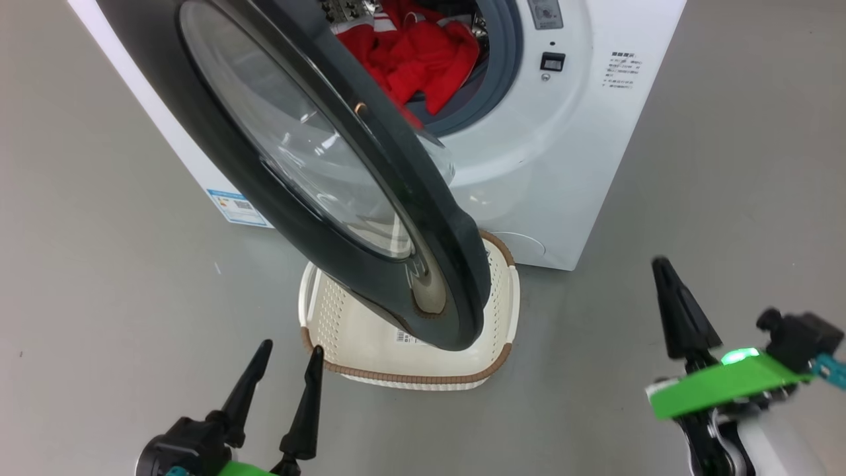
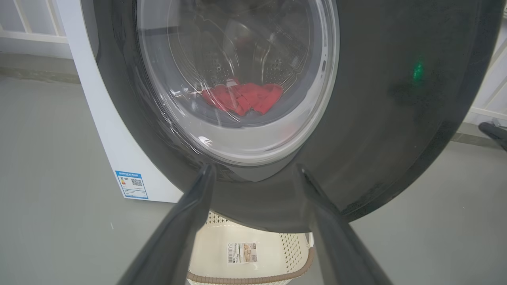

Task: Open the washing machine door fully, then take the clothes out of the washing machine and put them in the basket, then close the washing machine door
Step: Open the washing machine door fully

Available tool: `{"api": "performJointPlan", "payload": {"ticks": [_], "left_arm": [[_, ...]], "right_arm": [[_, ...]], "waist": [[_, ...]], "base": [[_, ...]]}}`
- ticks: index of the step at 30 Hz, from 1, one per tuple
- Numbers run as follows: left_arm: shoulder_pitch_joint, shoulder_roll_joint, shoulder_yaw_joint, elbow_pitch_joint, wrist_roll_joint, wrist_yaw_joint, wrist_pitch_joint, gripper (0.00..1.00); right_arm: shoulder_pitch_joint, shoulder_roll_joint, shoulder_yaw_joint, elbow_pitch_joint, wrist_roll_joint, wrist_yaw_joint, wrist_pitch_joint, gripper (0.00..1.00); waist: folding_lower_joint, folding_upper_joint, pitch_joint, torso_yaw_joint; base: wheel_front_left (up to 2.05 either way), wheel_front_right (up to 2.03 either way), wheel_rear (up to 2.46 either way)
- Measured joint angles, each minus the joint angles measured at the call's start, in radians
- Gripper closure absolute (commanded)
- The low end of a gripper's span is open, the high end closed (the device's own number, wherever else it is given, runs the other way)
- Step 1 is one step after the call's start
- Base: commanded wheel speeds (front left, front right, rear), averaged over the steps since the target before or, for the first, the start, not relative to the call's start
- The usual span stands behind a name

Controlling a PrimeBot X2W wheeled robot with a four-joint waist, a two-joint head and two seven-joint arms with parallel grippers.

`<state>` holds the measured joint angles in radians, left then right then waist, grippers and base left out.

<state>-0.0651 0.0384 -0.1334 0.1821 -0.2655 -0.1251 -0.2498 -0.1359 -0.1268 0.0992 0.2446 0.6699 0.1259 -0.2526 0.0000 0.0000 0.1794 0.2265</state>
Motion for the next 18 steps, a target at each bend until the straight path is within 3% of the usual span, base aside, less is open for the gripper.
{"api": "performJointPlan", "payload": {"ticks": [9,11,18], "left_arm": [[0.000,0.000,-0.008,0.003,-0.006,0.000,0.000,0.00],[0.000,0.000,-0.010,0.003,-0.011,0.000,0.000,0.00],[-0.001,0.000,-0.030,0.007,-0.022,0.000,0.000,0.00]], "right_arm": [[-0.181,-0.072,0.246,0.001,0.382,0.000,0.008,1.00],[-0.236,-0.106,0.311,-0.016,0.554,0.000,0.071,1.00],[-0.325,-0.165,0.347,-0.041,0.884,0.000,0.317,1.00]], "waist": [[0.0000,0.0000,0.002,0.017],[0.0000,0.0000,0.004,0.025],[0.0000,0.0000,0.011,0.046]], "base": [[0.00,0.00,0.00],[0.00,0.00,0.00],[0.00,0.00,0.00]]}}
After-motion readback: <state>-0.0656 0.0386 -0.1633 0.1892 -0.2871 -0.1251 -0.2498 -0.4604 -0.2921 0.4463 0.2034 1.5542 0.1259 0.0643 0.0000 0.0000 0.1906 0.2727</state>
